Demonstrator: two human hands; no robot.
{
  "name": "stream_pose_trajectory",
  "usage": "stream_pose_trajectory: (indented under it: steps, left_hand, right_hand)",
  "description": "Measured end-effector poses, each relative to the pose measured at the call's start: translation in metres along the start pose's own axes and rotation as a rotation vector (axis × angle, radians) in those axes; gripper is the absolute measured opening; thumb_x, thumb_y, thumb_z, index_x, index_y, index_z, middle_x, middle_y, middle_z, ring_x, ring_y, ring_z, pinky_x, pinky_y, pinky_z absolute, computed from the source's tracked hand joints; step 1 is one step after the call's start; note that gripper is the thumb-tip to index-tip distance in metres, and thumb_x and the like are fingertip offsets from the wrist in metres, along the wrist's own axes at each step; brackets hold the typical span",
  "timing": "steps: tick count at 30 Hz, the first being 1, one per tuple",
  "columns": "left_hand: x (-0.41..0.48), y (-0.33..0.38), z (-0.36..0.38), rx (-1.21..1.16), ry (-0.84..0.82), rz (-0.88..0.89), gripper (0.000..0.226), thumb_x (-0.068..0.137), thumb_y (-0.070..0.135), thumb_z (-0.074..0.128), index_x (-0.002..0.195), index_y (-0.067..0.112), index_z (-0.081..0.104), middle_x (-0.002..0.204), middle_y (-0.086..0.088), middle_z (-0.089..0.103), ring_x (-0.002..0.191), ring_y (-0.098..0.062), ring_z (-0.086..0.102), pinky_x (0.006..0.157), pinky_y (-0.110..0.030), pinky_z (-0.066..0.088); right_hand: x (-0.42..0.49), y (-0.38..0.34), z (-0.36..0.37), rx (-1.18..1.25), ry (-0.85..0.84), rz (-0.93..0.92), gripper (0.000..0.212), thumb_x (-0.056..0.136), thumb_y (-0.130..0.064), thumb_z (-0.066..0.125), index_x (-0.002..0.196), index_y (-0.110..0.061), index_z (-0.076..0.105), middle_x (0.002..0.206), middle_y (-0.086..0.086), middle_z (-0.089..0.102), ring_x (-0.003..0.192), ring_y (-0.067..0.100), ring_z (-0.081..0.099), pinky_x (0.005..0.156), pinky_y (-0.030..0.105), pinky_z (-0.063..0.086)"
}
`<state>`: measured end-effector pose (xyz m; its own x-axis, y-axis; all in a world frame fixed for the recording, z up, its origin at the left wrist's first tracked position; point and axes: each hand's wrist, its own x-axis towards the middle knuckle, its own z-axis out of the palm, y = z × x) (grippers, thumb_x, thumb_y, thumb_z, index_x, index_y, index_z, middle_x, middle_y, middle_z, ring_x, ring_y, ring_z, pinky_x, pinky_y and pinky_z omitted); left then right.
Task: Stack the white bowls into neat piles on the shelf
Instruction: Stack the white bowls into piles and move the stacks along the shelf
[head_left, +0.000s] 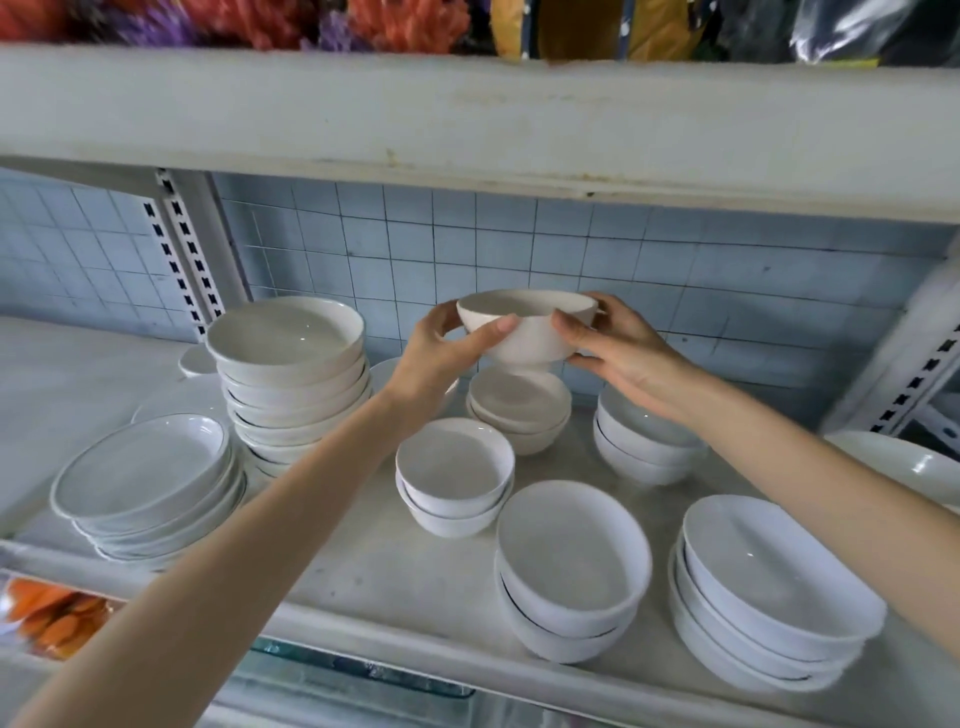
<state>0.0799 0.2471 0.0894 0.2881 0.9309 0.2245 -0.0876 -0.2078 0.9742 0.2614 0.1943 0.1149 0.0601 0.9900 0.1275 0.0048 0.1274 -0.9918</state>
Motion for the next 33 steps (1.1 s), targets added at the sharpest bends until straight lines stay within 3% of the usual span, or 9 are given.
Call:
stream_pose_trajectory:
  steps: [3,7,11,15,17,20,25,28,33]
  left_hand:
    - [0.001,-0.003,-0.004,-0.013,-0.001,-0.001,0.072,0.056,0.049,0.080,0.112,0.009,0.061,0.110,-0.004,0.068,0.108,-0.019,0.063,0.098,-0.038,0.049]
    - [0.006,-0.009,-0.012,0.071,-0.079,0.002,0.048,0.077,0.025,0.075,0.118,0.009,0.056,0.114,0.002,0.062,0.100,-0.004,0.061,0.082,-0.015,0.050]
    - [0.021,-0.029,-0.017,0.178,-0.142,-0.031,0.041,0.079,0.009,0.072,0.115,0.012,0.054,0.109,0.003,0.063,0.098,-0.006,0.061,0.079,-0.012,0.051]
    - [0.032,-0.050,-0.019,0.310,-0.230,-0.080,0.042,0.076,0.013,0.076,0.110,0.020,0.052,0.099,0.016,0.062,0.094,0.002,0.059,0.076,-0.008,0.047]
    - [0.036,-0.058,-0.021,0.363,-0.246,-0.100,0.048,0.074,0.018,0.078,0.113,0.022,0.051,0.102,0.017,0.062,0.101,-0.002,0.058,0.080,-0.011,0.046]
    - [0.037,-0.065,-0.023,0.401,-0.264,-0.135,0.053,0.075,0.022,0.078,0.119,0.023,0.049,0.111,0.011,0.062,0.109,-0.008,0.056,0.089,-0.018,0.044]
    - [0.034,-0.063,-0.020,0.502,-0.303,-0.171,0.064,0.065,0.040,0.082,0.117,0.027,0.047,0.105,0.016,0.059,0.105,-0.010,0.056,0.076,-0.012,0.043]
    - [0.033,-0.063,-0.020,0.565,-0.312,-0.179,0.079,0.043,0.063,0.073,0.111,0.029,0.050,0.106,0.010,0.063,0.104,-0.012,0.058,0.087,-0.027,0.049]
    - [0.030,-0.060,-0.019,0.562,-0.324,-0.185,0.074,0.041,0.061,0.074,0.105,0.032,0.052,0.107,0.010,0.064,0.106,-0.013,0.060,0.096,-0.036,0.049]
  right_hand:
    - [0.004,0.004,0.004,0.034,-0.011,0.004,0.093,0.038,-0.048,0.086,0.114,-0.011,0.047,0.114,0.005,0.057,0.101,0.013,0.061,0.074,0.021,0.054]
    - [0.012,0.014,-0.004,-0.092,-0.042,0.024,0.080,0.053,-0.040,0.077,0.120,-0.009,0.046,0.118,0.003,0.054,0.110,0.016,0.054,0.092,0.032,0.050]
    - [0.018,0.029,-0.014,-0.298,-0.114,0.065,0.076,0.056,-0.042,0.080,0.121,-0.014,0.051,0.115,-0.001,0.061,0.109,0.012,0.056,0.094,0.027,0.047]
    - [0.024,0.038,-0.018,-0.423,-0.126,0.123,0.078,0.061,-0.031,0.081,0.126,-0.009,0.044,0.117,0.002,0.060,0.109,0.016,0.057,0.091,0.025,0.047]
    - [0.026,0.039,-0.018,-0.482,-0.147,0.147,0.065,0.069,-0.024,0.081,0.121,-0.010,0.045,0.115,-0.001,0.060,0.108,0.014,0.057,0.088,0.021,0.047]
    - [0.025,0.039,-0.016,-0.524,-0.178,0.157,0.035,0.076,-0.013,0.076,0.096,-0.025,0.051,0.095,-0.013,0.058,0.088,-0.002,0.056,0.071,0.004,0.044]
    - [0.023,0.034,-0.014,-0.585,-0.234,0.135,0.038,0.077,-0.006,0.074,0.083,-0.030,0.046,0.089,-0.019,0.054,0.075,-0.016,0.055,0.062,-0.003,0.039]
    - [0.023,0.029,-0.015,-0.637,-0.289,0.127,0.040,0.079,-0.003,0.072,0.081,-0.031,0.044,0.087,-0.020,0.052,0.063,-0.028,0.050,0.059,-0.004,0.036]
    - [0.024,0.035,-0.021,-0.693,-0.324,0.163,0.036,0.081,-0.006,0.071,0.082,-0.031,0.045,0.088,-0.020,0.053,0.065,-0.026,0.051,0.061,-0.003,0.037]
